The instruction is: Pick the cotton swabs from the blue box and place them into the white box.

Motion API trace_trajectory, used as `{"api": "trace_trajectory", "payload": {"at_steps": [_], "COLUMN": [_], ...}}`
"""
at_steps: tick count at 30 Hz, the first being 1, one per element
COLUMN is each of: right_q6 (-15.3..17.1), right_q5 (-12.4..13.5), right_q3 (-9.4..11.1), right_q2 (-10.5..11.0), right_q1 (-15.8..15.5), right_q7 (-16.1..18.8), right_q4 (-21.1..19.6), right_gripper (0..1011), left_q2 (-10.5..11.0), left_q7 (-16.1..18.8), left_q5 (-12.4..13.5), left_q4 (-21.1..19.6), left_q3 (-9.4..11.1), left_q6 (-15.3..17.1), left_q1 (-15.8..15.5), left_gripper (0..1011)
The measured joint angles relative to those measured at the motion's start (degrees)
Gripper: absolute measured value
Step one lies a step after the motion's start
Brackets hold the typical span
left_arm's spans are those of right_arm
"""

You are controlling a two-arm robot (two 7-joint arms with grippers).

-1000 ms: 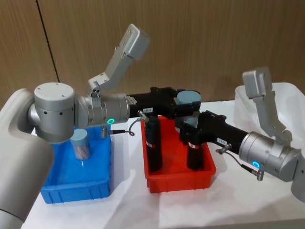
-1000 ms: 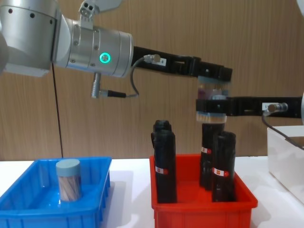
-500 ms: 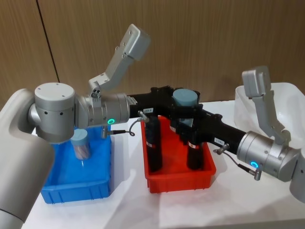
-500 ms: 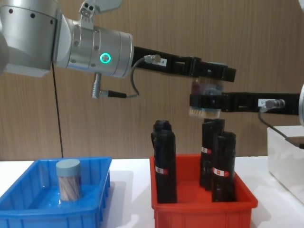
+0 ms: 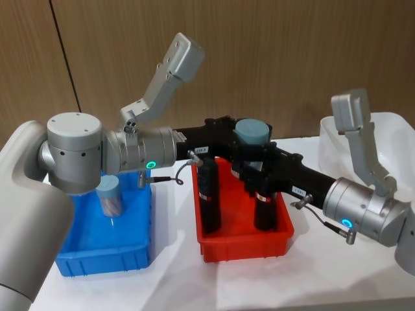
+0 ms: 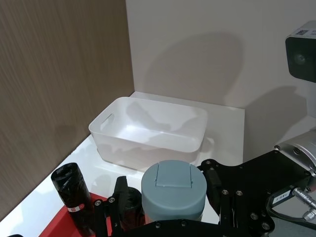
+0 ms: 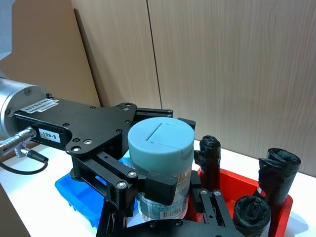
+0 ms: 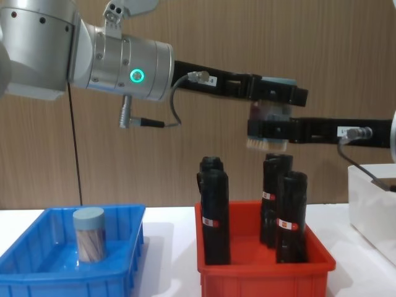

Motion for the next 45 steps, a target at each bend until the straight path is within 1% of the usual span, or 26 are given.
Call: {"api": "trace_trajectory", "payload": {"at_steps": [11, 16, 24, 27, 28, 29, 32, 33, 35, 39, 45], "right_q6": [-1.09, -1.99, -3.73, -4.66, -5.47, -5.47, -6.39, -6.39, -7.07, -7.68, -8.77], "right_q5": [-0.67, -1.52, -2.35, -2.48, -2.61, -2.61, -2.81, -2.81, -2.87, -2.95, -3.34], "right_q3": [-0.13, 0.09, 1.07, 1.80, 2.50, 2.50, 3.45, 3.45, 4.29, 5.05, 6.77], "right_q2": [0.38, 0.68, 1.38, 1.82, 2.28, 2.28, 2.85, 2.85, 3.36, 3.82, 4.90], "right_q1": [-0.50, -0.63, -0.50, -0.30, -0.09, -0.09, 0.18, 0.18, 0.44, 0.71, 1.57], "right_q7": [-2.17, -4.11, -7.50, -9.30, -10.78, -10.78, -12.61, -12.61, -14.12, -15.50, -18.29], "right_q4": [1.28, 2.92, 5.74, 7.04, 8.09, 8.09, 9.42, 9.42, 10.46, 11.49, 14.22], "right_gripper": [639, 639, 639, 639, 639, 639, 639, 639, 639, 639, 639], "left_q2": [0.00, 0.00, 0.00, 0.00, 0.00, 0.00, 0.00, 0.00, 0.00, 0.00, 0.00], "left_q7": [0.00, 0.00, 0.00, 0.00, 0.00, -0.01, -0.01, 0.00, 0.00, -0.01, -0.01], "left_q5": [0.00, 0.00, 0.00, 0.00, 0.00, 0.00, 0.00, 0.00, 0.00, 0.00, 0.00], "left_q4": [0.00, 0.00, 0.00, 0.00, 0.00, 0.00, 0.00, 0.00, 0.00, 0.00, 0.00], "left_q3": [0.00, 0.01, 0.01, 0.01, 0.01, 0.01, 0.01, 0.01, 0.01, 0.01, 0.01], "left_q6": [0.00, -0.01, -0.01, -0.01, -0.01, -0.01, -0.01, -0.01, -0.01, -0.01, -0.01], "left_q1": [0.00, 0.00, 0.00, 0.00, 0.00, 0.00, 0.00, 0.00, 0.00, 0.00, 0.00], "left_gripper": [999, 1000, 1000, 1000, 1000, 1000, 1000, 1000, 1000, 1000, 999]}}
